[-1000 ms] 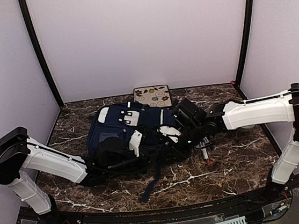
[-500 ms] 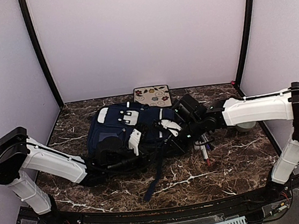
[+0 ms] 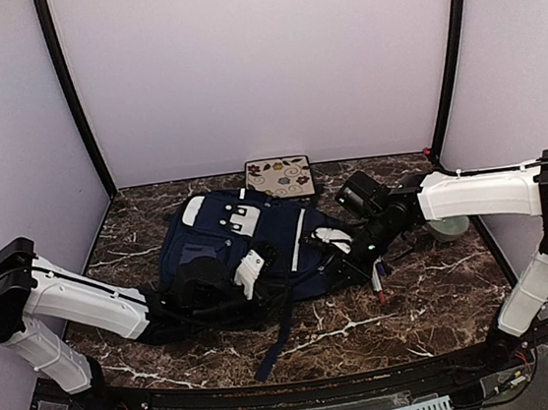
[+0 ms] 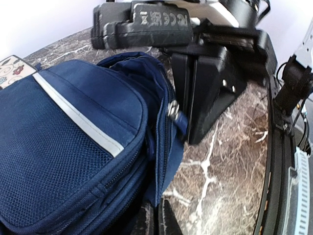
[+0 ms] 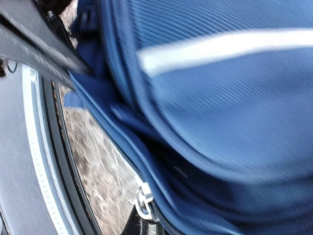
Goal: Pack the student bag
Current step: Zip the student bag into the largest pocket of the bag.
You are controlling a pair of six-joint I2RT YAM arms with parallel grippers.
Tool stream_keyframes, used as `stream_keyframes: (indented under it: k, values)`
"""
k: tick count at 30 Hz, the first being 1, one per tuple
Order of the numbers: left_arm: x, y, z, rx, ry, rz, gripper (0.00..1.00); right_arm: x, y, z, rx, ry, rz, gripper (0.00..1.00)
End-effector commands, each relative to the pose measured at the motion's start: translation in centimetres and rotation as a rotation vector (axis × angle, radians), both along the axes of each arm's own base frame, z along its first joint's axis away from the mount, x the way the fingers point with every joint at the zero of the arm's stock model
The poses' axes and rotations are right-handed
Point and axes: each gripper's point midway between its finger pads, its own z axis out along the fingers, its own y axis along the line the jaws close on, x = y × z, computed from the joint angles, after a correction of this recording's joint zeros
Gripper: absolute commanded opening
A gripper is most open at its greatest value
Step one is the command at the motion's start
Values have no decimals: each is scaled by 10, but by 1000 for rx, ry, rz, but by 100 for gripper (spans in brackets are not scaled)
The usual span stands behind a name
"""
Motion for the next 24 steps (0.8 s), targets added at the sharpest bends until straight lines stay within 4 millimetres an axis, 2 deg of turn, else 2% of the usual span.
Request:
stream_keyframes:
  k: [1, 9, 14, 20, 22, 24]
  values:
    - [-2, 11, 27, -21, -71, 10, 0, 4, -56, -27, -165, 50, -26, 0]
    - [-4, 41, 3, 63, -40, 75, 0, 22, -89, -30, -202, 53, -79, 0]
    - [-4, 58, 1, 103, -38, 114, 0, 35, -102, -41, -228, 53, -108, 0]
    - [-9, 80, 7, 117, -16, 152, 0, 55, -103, -55, -229, 52, -110, 0]
    - [-12, 87, 8, 119, -1, 158, 0, 54, -96, -54, -198, 70, -79, 0]
    - [-15, 92, 6, 126, 14, 160, 0, 44, -86, -46, -141, 128, -14, 0]
